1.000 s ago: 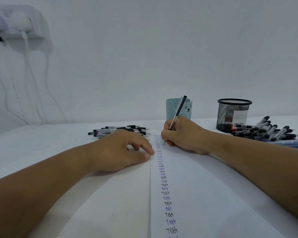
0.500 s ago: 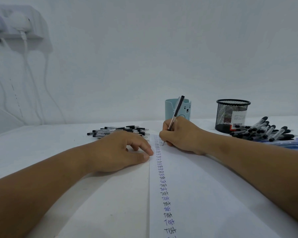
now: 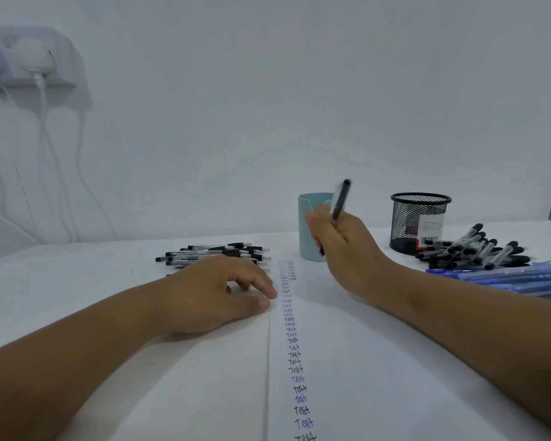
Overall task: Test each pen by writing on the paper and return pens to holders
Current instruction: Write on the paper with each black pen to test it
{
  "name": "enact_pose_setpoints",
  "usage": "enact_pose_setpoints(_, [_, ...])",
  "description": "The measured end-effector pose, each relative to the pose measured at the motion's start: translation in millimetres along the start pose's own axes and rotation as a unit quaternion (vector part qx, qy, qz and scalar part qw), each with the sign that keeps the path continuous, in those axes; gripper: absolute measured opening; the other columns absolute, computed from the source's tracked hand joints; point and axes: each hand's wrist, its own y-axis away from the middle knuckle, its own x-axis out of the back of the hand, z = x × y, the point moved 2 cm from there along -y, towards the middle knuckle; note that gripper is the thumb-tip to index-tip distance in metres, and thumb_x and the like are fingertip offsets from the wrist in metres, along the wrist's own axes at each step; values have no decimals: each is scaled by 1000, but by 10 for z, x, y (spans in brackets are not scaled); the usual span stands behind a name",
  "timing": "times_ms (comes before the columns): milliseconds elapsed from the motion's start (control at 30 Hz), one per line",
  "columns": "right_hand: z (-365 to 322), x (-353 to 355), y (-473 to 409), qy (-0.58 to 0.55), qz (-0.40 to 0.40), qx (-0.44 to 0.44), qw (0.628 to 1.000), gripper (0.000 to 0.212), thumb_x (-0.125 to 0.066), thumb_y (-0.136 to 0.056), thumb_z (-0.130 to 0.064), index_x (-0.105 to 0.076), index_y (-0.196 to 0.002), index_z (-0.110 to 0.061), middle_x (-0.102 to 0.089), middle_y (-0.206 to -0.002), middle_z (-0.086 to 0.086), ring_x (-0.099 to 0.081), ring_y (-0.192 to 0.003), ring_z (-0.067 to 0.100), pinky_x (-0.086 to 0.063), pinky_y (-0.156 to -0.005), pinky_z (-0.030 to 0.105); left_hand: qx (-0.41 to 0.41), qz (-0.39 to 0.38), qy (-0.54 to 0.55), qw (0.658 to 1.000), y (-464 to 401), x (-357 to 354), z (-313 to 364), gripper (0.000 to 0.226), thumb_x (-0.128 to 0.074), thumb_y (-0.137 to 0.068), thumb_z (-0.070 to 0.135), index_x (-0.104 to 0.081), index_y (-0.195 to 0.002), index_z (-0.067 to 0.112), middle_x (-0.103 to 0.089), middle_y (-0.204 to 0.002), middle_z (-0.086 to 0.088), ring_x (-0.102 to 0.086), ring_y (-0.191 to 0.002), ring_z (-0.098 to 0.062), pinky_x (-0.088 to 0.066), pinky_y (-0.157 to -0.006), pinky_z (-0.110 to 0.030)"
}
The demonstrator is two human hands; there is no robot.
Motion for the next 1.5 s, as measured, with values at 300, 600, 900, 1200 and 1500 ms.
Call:
enact_pose_setpoints(300, [-97,-33,94,187,-67,133,971,34,-29,-95,-68,-38,-102,-36,-45,-56,-6,-42,-55,12,-34,-52,26,-10,-4,-3,1000,0,-4,5,13,-71,-92,35,-75,-102,40,-65,-118,32,-56,-118,3,-45,-92,-18])
enact_pose_setpoints(600, [-119,-8,126,250,-107,137,953,18,-37,-107,-36,-50,-96,-28,-54,-77,-8,-47,-75,14,-45,-68,37,-10,-3,-6,1000,2,-7,15,13,-71,-92,34,-75,-103,39,-65,-118,31,-56,-118,2,-48,-96,-24])
enact_pose_setpoints(900, [-135,20,82,293,-134,67,944,20,-35,-108,-29,-52,-100,-21,-45,-75,-26,-47,-73,-13,-34,-60,14,-11,12,-16,1000,10,-13,17,10,-72,-91,36,-75,-100,39,-65,-116,30,-57,-113,1,-46,-84,-12])
enact_pose_setpoints(1200, [-185,340,-136,299,-177,75,935,14,-58,-99,-19,-69,-106,-24,-58,-94,-6,-54,-86,14,-47,-82,32,-43,182,-50,981,-5,-135,158,7,-74,-88,29,-74,-87,36,-68,-98,27,-56,-100,5,-38,-75,-1])
enact_pose_setpoints(1500, [-251,1579,-355,389,-210,-81,893,21,-77,-85,-7,-80,-95,-25,-68,-71,-15,-58,-57,-8,-43,-57,11,-55,162,-98,980,5,-194,243,14,-74,-86,34,-71,-90,47,-65,-103,33,-56,-100,7,-41,-78,-14])
